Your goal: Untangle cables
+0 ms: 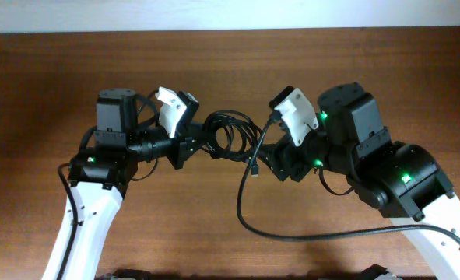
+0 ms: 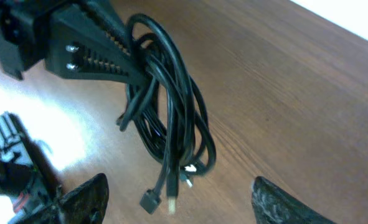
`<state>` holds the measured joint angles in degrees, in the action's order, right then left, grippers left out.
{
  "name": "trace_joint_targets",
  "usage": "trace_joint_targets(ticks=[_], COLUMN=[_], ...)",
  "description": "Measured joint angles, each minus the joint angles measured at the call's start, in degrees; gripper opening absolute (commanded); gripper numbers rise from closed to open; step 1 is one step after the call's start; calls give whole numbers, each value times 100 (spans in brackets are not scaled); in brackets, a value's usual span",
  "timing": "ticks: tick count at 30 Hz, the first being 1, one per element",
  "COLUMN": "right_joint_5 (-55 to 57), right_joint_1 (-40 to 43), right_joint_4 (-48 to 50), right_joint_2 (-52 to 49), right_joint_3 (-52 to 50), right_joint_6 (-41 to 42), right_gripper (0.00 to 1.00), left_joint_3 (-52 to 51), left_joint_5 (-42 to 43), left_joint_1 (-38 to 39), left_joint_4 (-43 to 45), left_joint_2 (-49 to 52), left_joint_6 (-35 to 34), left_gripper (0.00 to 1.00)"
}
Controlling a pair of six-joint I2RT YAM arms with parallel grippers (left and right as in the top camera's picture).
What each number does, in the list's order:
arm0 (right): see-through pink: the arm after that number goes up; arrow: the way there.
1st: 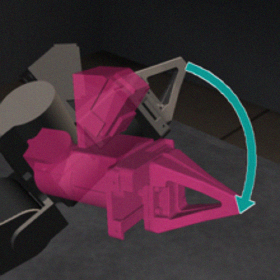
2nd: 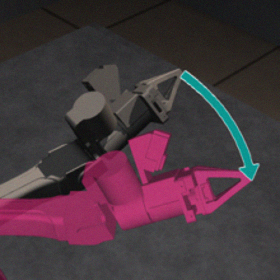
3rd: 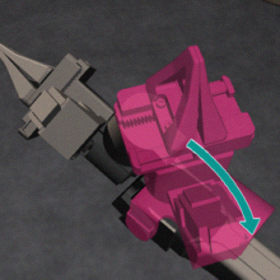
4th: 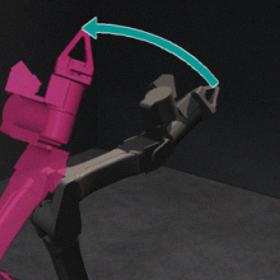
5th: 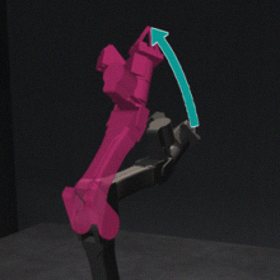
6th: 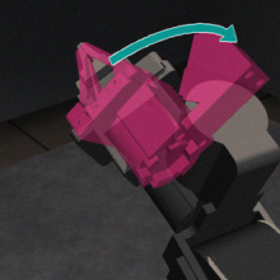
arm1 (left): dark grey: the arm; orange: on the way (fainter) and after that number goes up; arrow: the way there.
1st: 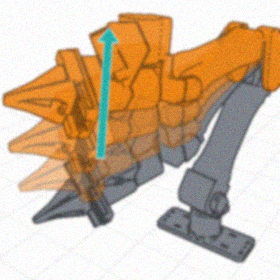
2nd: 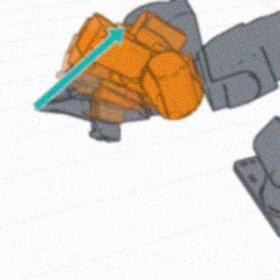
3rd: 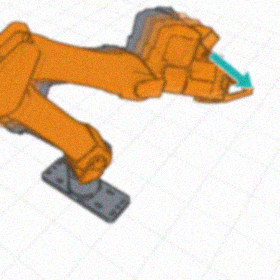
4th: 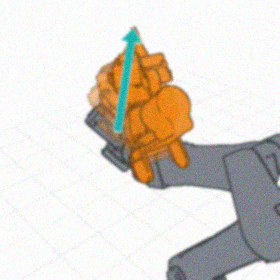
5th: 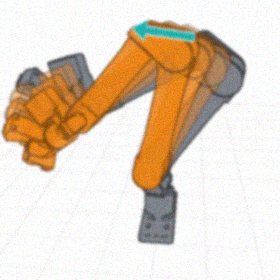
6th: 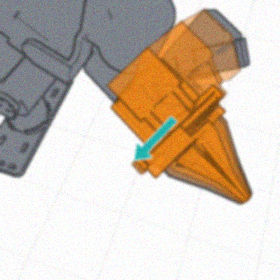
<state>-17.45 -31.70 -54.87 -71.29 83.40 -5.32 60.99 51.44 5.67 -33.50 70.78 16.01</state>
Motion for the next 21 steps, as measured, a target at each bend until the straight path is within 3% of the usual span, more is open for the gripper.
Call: trace_joint_targets(ticks=[5, 9, 18, 21], right_joint_5=[-479, -470, -186, 481], right_joint_1=[0, 0, 0, 0], right_joint_4=[2, 2, 229, 240], right_joint_2=[0, 0, 81, 125], right_joint_3=[0, 0, 0, 2], right_joint_6=[-389, -452, -337, 0], right_gripper=[53, 27, 30, 30], left_joint_3=[0, 0, 0, 0], left_joint_5=[459, 271, -1043, -914], left_joint_1=[155, 726, 741, 743], left_joint_4=[-15, -37, -4, 4], left_joint_2=[0, 0, 0, 0], left_joint_6=[503, 861, 1086, 1434], left_gripper=[0, 0, 0, 0])
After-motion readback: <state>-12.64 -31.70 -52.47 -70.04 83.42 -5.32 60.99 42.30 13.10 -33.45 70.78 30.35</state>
